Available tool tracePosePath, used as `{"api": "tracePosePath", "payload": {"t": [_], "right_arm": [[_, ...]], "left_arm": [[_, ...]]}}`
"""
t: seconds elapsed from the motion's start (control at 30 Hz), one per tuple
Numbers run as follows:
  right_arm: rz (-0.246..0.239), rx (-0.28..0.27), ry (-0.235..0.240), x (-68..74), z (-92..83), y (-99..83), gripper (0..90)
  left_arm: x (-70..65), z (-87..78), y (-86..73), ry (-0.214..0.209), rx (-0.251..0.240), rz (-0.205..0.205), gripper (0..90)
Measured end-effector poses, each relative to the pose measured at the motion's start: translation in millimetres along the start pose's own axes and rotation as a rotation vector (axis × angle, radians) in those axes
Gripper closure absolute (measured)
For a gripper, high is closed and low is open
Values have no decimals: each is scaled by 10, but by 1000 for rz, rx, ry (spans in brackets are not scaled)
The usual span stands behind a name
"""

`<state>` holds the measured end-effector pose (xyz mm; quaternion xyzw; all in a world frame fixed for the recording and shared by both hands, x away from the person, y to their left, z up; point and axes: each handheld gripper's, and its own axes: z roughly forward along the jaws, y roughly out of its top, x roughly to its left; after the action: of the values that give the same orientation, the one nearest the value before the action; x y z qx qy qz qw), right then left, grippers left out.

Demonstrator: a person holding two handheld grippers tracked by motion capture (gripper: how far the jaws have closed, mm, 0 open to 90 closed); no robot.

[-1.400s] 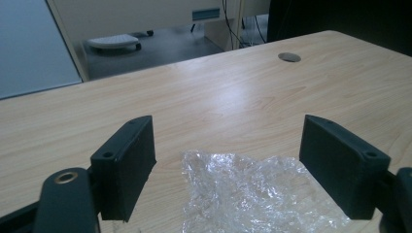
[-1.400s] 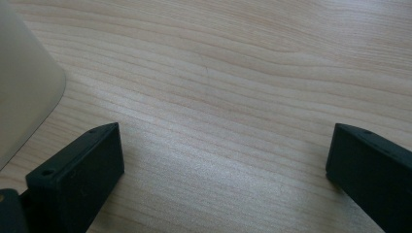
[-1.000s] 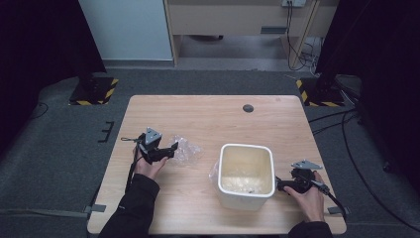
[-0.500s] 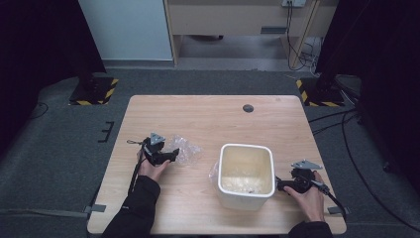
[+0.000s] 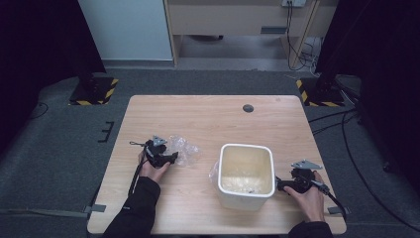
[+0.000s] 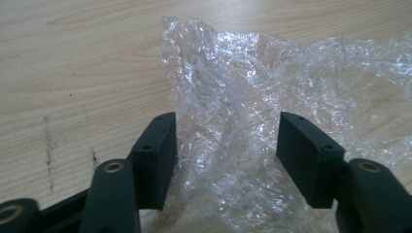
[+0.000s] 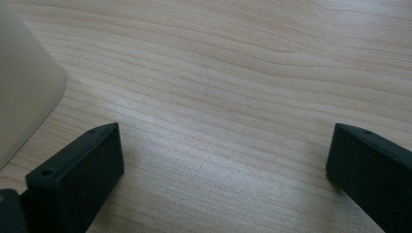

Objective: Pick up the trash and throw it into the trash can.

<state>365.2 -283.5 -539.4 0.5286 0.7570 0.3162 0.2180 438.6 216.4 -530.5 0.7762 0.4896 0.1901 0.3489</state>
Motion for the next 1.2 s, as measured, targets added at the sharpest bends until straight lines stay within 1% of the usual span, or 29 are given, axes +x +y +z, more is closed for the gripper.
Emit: {"api": "tracePosePath", "payload": {"t": [0.07,0.13,0.27,0.3,0.4,0.47,0.7,0.87,0.93,1.0,1.07,1.2], "right_arm": [[0,0,0,0,0,0,3],[0,0,0,0,0,0,3],[0,0,0,0,0,0,4],[0,0,0,0,0,0,3],[0,0,0,0,0,0,3],[0,0,0,0,0,0,4],[0,0,1,0,0,0,3],[0,0,0,0,0,0,4],[0,0,0,0,0,0,3],[0,0,0,0,0,0,4],[0,0,1,0,0,0,3],[0,0,0,0,0,0,3]], "left_arm": [[5,-10,-5,2,0,-2,446],[10,-21,-8,3,0,-8,501],[16,-47,-11,8,1,-8,591],[14,-62,-6,11,-1,-2,612],[8,-101,10,13,-21,2,667],[9,-139,22,10,-38,4,688],[28,-280,65,8,-101,-3,736],[23,-404,121,-5,-147,-2,759],[12,-459,140,-13,-179,-5,763],[3,-499,151,-17,-200,-5,765],[-9,-548,177,-18,-215,2,765],[-45,-676,247,-31,-272,10,764]]}}
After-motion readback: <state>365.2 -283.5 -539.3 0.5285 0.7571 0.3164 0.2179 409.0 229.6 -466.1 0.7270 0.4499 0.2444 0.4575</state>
